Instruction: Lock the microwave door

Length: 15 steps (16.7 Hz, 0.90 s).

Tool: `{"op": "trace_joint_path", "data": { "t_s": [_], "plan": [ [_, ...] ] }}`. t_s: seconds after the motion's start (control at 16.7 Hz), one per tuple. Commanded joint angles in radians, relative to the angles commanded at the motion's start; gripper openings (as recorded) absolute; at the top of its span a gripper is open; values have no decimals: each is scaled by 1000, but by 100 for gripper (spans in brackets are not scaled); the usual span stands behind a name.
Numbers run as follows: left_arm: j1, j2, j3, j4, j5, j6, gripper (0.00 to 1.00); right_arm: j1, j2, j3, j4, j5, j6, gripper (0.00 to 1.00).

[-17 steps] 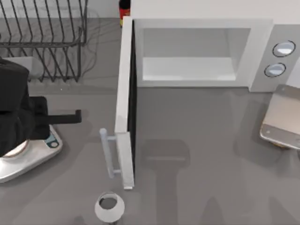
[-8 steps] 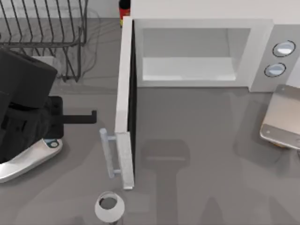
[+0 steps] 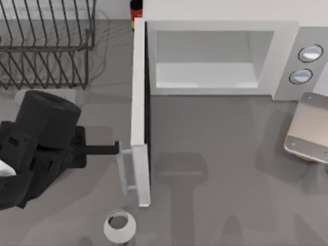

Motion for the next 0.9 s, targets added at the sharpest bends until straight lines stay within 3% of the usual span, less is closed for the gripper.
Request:
{"op": "trace_joint_path", "data": {
  "t_s": [0.24,0.6,0.9],
  "plan": [
    [2,44,-105,141,1,3,0,0,0,0,0,0,0,100],
    [-21,34,-90,142,4,0,0,0,0,0,0,0,0,100],
    [-187,202,48,101,-98,-143,0,0,0,0,0,0,0,100]
  ]
}}
